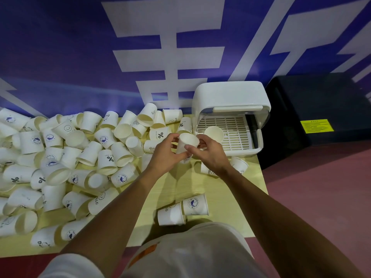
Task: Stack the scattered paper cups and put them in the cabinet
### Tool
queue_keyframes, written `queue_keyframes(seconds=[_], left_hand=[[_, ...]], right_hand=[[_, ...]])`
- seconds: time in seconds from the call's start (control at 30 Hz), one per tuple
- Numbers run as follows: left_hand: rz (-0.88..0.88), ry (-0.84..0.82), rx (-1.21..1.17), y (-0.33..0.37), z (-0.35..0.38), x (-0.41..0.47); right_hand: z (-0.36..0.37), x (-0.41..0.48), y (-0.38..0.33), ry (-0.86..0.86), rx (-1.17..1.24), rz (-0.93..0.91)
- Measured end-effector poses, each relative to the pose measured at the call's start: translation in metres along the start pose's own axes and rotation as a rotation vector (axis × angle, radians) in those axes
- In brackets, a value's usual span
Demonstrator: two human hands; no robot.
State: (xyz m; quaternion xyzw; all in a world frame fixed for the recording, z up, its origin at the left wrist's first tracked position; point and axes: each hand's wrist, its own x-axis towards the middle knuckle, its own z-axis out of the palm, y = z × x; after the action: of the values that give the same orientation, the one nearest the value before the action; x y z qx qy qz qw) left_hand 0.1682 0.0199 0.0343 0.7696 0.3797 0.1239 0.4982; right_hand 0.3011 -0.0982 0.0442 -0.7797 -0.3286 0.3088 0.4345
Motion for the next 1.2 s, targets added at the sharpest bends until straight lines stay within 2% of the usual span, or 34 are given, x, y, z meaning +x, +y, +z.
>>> queue_keyframes(seconds=[0.27, 0.73, 0.97, 1.2], left_hand=[[0.025, -0.062, -0.02, 0.005, 0.001, 0.004], [-0.048, -0.107, 0.011, -0.025, 0.007, 0.006], [-0.05, -0.109, 0.016, -0.025, 0.008, 0.008], [-0.063, -0.11, 0.011, -0.029, 0.005, 0.005]], right_hand=[[-0.006, 0.004, -0.006, 0.043, -0.025, -0.005], [-0.036, 0.02, 0.0, 0.545, -0.023, -0.032], [-0.033, 0.018, 0.015, 0.492, -0.165, -0.069], [-0.026, 0.021, 0.031, 0.432, -0.277, -0.016]])
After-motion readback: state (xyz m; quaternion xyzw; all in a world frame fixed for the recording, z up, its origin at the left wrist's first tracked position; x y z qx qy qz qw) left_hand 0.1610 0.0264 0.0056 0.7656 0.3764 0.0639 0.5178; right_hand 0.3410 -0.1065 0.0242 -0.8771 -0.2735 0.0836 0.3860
